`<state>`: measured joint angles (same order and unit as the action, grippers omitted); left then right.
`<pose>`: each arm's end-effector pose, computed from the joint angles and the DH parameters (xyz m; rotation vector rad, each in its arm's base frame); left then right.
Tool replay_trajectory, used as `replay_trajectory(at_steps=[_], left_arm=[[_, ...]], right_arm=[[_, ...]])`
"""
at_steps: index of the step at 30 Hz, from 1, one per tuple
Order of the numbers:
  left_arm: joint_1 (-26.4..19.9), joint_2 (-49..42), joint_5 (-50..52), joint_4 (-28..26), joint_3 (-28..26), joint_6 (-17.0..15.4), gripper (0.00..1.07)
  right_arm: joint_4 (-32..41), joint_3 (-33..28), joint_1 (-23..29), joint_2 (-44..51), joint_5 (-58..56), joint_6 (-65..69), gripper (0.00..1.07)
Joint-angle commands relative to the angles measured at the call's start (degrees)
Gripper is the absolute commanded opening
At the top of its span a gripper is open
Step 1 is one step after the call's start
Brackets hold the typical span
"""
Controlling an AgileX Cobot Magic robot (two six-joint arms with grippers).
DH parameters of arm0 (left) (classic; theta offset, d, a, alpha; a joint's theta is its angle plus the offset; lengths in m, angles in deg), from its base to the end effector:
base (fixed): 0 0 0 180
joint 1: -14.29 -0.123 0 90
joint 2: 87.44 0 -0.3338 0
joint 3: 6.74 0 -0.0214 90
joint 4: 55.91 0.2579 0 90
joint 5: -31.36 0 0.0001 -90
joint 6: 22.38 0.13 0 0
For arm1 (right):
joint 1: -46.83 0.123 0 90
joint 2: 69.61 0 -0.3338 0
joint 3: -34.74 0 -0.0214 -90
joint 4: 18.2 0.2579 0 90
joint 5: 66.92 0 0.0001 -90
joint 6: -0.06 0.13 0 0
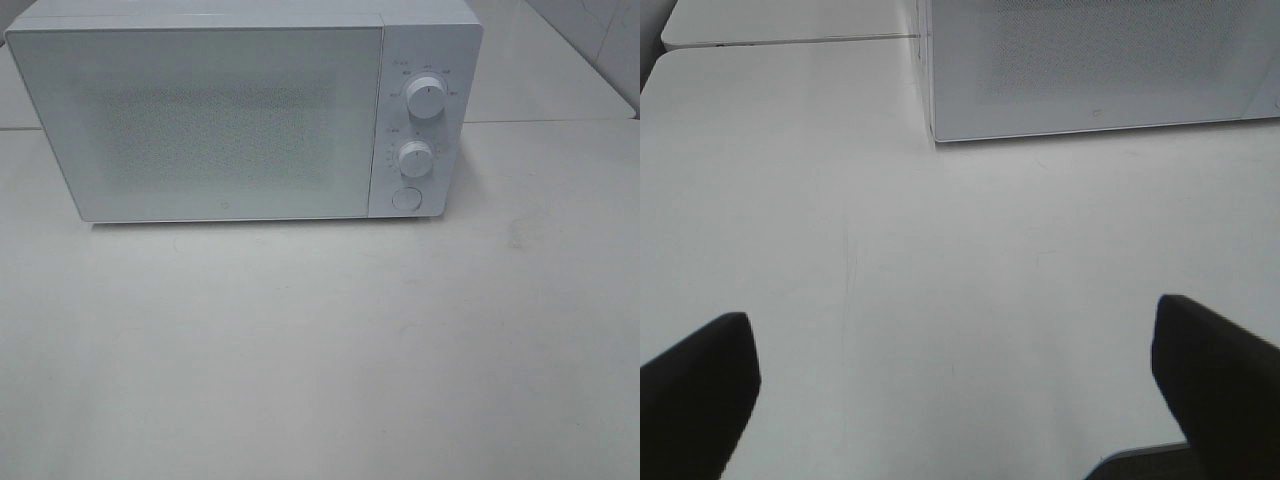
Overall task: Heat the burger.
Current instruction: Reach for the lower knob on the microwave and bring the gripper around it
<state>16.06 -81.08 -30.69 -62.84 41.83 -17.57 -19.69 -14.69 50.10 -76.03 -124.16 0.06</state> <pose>-0.0181 -0.0133 0.2673 0.1259 2.0337 -0.1112 -0.0106 -0.0035 0.2718 -0.0559 1.9727 0.0065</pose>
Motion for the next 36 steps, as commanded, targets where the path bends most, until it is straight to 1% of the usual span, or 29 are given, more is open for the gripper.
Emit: replay_trajectory(at_steps=[1,9,13,17,19,22,24,25,26,27,29,31,32,36], left_arm=[[-0.2,-1.4,0.7,-0.5,0.2,0.1,1.0],[-0.2,-1.4,0.7,-0.5,0.2,0.1,1.0],[-0.2,-1.4,0.7,-0.5,0.2,0.1,1.0],[-0.2,-1.4,0.7,-0.5,0.2,0.1,1.0],[-0.2,-1.4,0.7,-0.5,0.2,0.1,1.0],[-0.2,-1.4,0.7,-0.5,0.2,0.1,1.0],[-0.2,-1.4,0.7,-0.5,0.2,0.1,1.0],[-0.2,-1.4,0.7,-0.5,0.2,0.1,1.0],[-0.2,-1.4,0.7,-0.5,0.2,0.1,1.0],[-0.2,-1.4,0.7,-0.5,0.2,0.1,1.0],[-0.2,-1.4,0.7,-0.5,0.2,0.1,1.0],[-0.2,-1.4,0.7,-0.5,0.2,0.1,1.0],[-0.2,-1.4,0.7,-0.5,0.2,0.1,1.0],[-0.2,-1.4,0.7,-0.5,0.2,0.1,1.0]], right_arm=[[-0.1,-0.1,-0.4,1.5,0.3,0.7,0.75],[-0.1,0.2,-0.4,0.8,0.4,1.0,0.75],[-0.1,2.3,-0.4,-2.6,1.6,1.4,0.75],[-0.1,2.7,-0.4,-5.6,3.8,1.4,0.75],[-0.1,2.7,-0.4,-10.4,7.7,1.4,0.75],[-0.1,2.7,-0.4,-11.4,8.7,1.4,0.75],[-0.1,2.3,-0.4,-14.8,12.8,1.4,0.75],[-0.1,2.3,-0.4,-14.8,12.8,1.4,0.75],[-0.1,2.2,-0.4,-17.2,15.8,1.4,0.75],[-0.1,2.2,-0.4,-17.2,15.8,1.4,0.75],[-0.1,2.2,-0.4,-21.8,21.0,1.4,0.75],[-0.1,2.2,-0.4,-22.7,22.1,1.4,0.75],[-0.1,2.2,-0.4,-25.2,24.9,1.4,0.75],[-0.1,2.2,-0.4,-28.6,28.6,1.4,0.75]])
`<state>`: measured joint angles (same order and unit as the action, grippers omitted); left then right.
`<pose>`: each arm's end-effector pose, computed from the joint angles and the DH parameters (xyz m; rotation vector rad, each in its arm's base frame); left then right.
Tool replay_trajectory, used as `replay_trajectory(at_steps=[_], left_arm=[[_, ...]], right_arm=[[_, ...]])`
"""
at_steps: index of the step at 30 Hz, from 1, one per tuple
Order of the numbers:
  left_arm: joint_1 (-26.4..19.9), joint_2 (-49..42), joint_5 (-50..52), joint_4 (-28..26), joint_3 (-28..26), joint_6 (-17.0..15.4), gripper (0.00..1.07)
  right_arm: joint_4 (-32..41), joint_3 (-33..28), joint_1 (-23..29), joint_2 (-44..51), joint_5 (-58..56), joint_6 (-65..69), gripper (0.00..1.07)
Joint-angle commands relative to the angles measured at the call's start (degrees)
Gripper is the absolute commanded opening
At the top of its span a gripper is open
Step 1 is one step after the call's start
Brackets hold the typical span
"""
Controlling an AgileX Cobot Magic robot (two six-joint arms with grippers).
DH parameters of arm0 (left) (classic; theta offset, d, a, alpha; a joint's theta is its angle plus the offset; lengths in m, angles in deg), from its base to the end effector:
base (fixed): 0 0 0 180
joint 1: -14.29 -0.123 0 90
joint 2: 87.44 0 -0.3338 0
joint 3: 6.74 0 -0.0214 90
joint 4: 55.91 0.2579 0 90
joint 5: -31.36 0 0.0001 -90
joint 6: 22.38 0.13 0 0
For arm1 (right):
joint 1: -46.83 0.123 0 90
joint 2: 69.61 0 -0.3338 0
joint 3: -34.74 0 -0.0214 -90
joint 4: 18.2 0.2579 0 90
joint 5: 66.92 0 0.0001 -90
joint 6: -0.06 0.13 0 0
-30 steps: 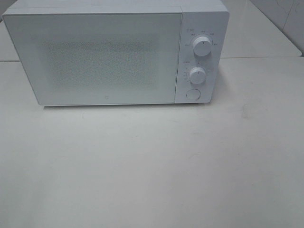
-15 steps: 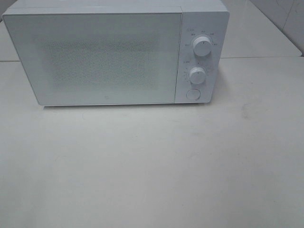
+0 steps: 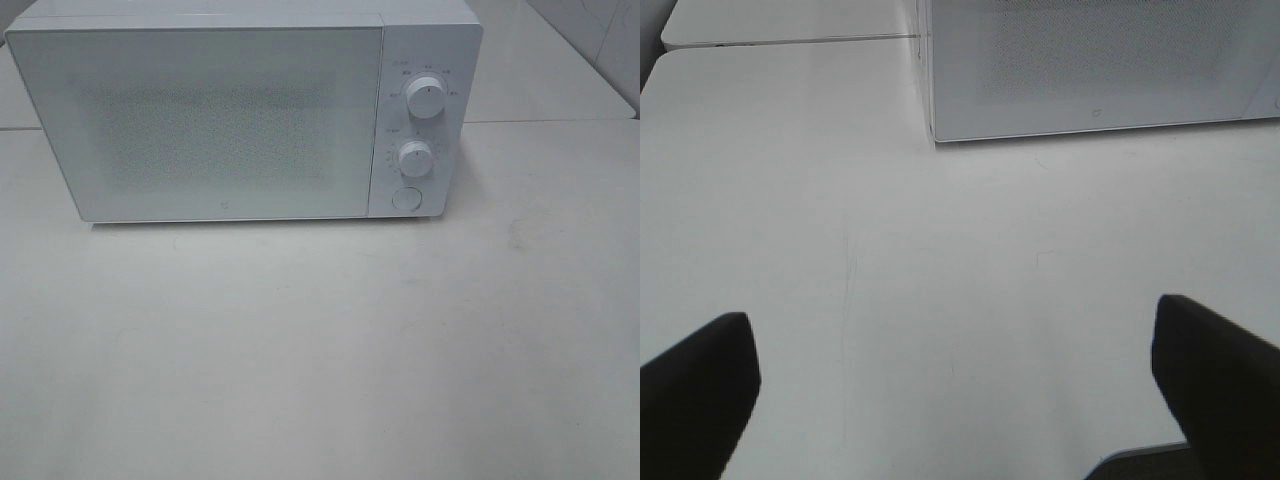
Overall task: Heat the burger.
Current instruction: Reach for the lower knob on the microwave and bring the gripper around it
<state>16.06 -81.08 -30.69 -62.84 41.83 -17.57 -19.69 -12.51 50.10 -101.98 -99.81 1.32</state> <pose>-0.0181 -0.0133 0.2673 0.1259 2.0337 -0.1112 0.0879 0.0032 0.3194 -0.0466 1.9630 0.0237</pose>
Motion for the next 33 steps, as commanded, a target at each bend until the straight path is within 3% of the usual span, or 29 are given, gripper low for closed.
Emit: replay_trajectory(at_steps=[1,14,24,28,33], left_arm=[[-0.2,-1.4,0.7,-0.5,0.2,0.1,1.0],[-0.2,-1.4,0.7,-0.5,0.2,0.1,1.0],[-0.2,-1.4,0.7,-0.5,0.2,0.1,1.0],[-0.2,-1.4,0.7,-0.5,0.2,0.1,1.0],[-0.2,-1.4,0.7,-0.5,0.2,0.1,1.0]], right_arm=[[-0.1,0.0,-0.4,-4.0,5.7,0.1,0.75],[-0.1,-0.7,-0.4,-19.9,23.6,0.1,0.75],[-0.1,-9.2,-0.2,-30.8,52.7,-0.2,0.75],[0.1,-10.8,-0.2,-33.9,58.5,-0.6,0.75],[4.5,-14.0,-0.2,-38.4,69.4,-1.7,0.75]])
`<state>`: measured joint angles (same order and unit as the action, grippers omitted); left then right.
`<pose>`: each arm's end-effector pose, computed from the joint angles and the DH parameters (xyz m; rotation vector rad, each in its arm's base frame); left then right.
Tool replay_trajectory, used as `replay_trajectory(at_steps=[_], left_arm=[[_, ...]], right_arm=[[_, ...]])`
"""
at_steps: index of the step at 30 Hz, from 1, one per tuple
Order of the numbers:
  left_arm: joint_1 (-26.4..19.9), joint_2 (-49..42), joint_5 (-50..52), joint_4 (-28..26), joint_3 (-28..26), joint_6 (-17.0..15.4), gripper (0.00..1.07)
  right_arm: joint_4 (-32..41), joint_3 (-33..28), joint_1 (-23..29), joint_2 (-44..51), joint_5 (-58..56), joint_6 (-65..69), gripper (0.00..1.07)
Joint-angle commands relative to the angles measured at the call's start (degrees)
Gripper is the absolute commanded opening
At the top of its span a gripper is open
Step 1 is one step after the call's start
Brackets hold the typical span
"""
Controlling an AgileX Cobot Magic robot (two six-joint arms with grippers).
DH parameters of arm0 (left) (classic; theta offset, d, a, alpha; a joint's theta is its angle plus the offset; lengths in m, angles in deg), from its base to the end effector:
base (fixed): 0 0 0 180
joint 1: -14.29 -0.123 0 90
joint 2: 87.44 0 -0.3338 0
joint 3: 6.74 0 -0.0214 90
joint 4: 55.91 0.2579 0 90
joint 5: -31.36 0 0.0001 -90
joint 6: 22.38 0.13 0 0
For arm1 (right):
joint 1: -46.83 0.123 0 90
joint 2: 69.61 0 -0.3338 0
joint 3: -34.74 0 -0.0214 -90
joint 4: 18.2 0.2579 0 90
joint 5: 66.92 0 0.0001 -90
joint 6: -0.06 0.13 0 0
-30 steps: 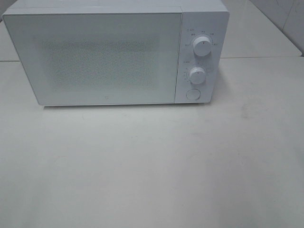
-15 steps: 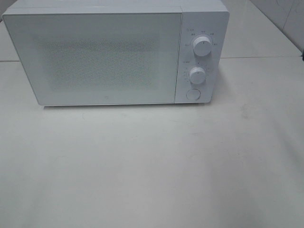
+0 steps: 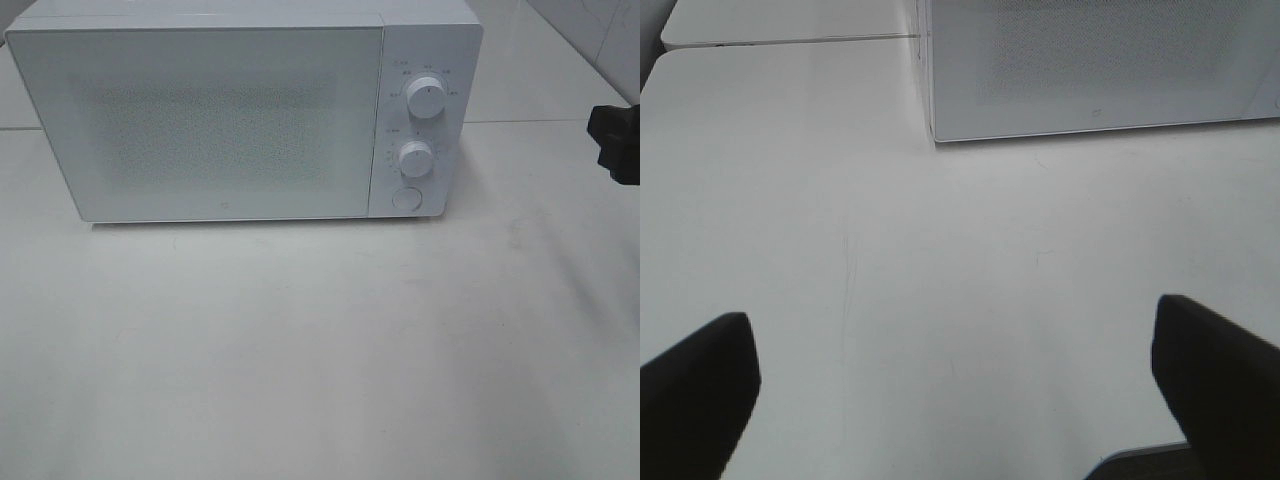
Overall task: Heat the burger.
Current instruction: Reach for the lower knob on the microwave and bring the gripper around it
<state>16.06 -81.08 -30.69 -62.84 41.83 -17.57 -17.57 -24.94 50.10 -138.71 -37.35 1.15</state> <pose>-0.0181 -0.0133 0.2673 0.1259 2.0337 -0.1112 0.2234 0.0121 0.2691 -0.0207 1.7318 0.0584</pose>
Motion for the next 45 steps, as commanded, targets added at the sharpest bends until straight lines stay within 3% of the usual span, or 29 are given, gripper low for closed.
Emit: replay_trajectory(at_steps=[1,6,8,9,11,14,18,22,24,31,45], left_arm=[[-0.2,-1.4,0.7,-0.5,0.2,0.1,1.0],[-0.2,-1.4,0.7,-0.5,0.2,0.1,1.0],[-0.2,-1.4,0.7,-0.5,0.2,0.1,1.0],[-0.2,-1.4,0.7,-0.5,0.2,0.1,1.0],[-0.2,-1.4,0.7,-0.5,0.2,0.1,1.0],[-0.2,-1.4,0.7,-0.5,0.2,0.1,1.0],[-0.2,-1.4,0.7,-0.5,0.2,0.1,1.0],[-0.2,-1.4,0.7,-0.5,0.2,0.1,1.0],[-0.2,-1.4,0.7,-0.5,0.2,0.1,1.0],[-0.2,-1.4,0.7,-0.5,0.2,0.1,1.0],[-0.2,-1.4,0.7,-0.5,0.2,0.1,1.0]], right_arm=[[3.3,-2.1,-0.2,-2.4,8.9,-2.3,0.75],[9.1,-5.4,4.5,-5.0,21.2,-8.4,0.75],[14.2,-5.9,9.6,-7.2,24.6,-11.8,0.75],[14.2,-5.9,9.6,-7.2,24.6,-11.8,0.75],[22.2,-5.9,16.0,-10.8,30.7,-17.0,0.75],[23.9,-5.9,17.4,-11.8,32.6,-17.7,0.75],[33.1,-5.9,25.3,-16.0,41.5,-19.5,0.75],[36.9,-5.9,29.7,-18.6,46.6,-19.7,0.75],[40.8,-5.6,34.4,-22.2,50.6,-19.6,0.75],[42.9,-1.7,37.8,-26.6,50.6,-19.7,0.75],[44.3,7.9,40.0,-34.8,50.6,-19.5,0.75]])
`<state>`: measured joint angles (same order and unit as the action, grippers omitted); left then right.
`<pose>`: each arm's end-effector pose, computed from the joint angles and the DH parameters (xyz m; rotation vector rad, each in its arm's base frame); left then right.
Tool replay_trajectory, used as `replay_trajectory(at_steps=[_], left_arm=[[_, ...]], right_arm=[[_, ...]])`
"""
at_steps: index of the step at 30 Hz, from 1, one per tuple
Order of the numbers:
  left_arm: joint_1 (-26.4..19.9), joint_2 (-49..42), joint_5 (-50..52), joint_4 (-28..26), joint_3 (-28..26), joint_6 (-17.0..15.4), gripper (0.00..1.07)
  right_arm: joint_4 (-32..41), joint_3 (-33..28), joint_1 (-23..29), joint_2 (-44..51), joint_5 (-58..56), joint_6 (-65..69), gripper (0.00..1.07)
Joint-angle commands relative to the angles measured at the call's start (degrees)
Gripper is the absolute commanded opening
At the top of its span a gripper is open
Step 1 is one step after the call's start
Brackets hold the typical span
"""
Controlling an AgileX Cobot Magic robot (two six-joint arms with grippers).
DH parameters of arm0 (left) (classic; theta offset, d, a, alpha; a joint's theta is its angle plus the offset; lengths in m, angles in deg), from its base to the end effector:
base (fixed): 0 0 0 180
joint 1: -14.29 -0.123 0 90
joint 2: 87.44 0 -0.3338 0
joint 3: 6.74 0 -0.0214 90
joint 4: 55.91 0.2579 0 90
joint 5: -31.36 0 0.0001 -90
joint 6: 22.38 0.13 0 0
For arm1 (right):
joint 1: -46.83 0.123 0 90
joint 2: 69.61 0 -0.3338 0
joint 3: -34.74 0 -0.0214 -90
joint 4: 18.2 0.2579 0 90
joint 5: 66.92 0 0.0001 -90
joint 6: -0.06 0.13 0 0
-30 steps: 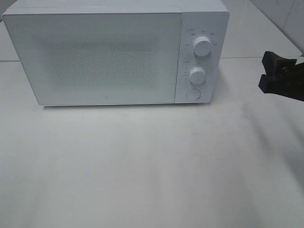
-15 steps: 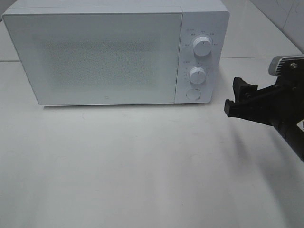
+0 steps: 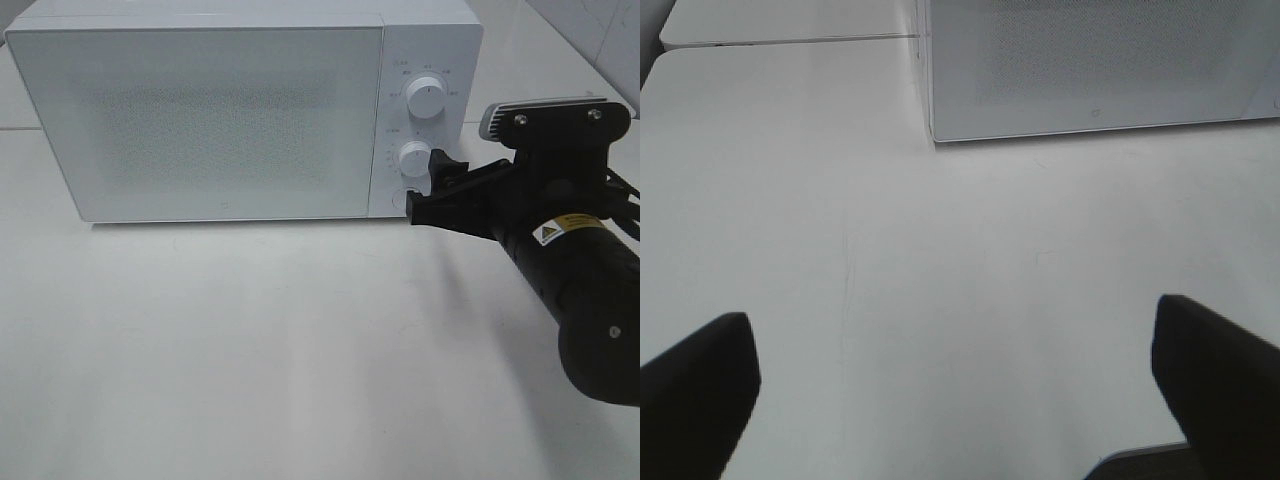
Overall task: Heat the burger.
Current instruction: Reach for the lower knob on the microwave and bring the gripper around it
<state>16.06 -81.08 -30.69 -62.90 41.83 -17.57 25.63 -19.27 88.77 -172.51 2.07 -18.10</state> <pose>-0.0181 -0.0134 0.2673 0.1260 2.0336 -0.1125 0.2750 0.1341 0.2109 -0.0560 1.6356 -0.0108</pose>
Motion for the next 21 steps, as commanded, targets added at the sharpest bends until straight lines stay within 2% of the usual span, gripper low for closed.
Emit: replay_trajectory(at_steps=[1,5,8,21], left_arm=[[-0.2,-1.4,0.7,-0.5,0.2,0.1,1.0],[-0.2,-1.4,0.7,-0.5,0.2,0.1,1.0],[-0.2,-1.4,0.7,-0.5,0.2,0.1,1.0],[-0.2,-1.4,0.7,-0.5,0.2,0.1,1.0]], right_arm=[[2.2,2.9,1.9,-1.5,11.2,-0.3,0.75],[7.5,4.8,4.8,-4.1,11.2,-0.7,0.75],[9.2,5.6,5.1,-5.6,10.9,-0.7,0.75],[11.7,6.0,5.1,-6.6,11.2,-0.6,0.75]])
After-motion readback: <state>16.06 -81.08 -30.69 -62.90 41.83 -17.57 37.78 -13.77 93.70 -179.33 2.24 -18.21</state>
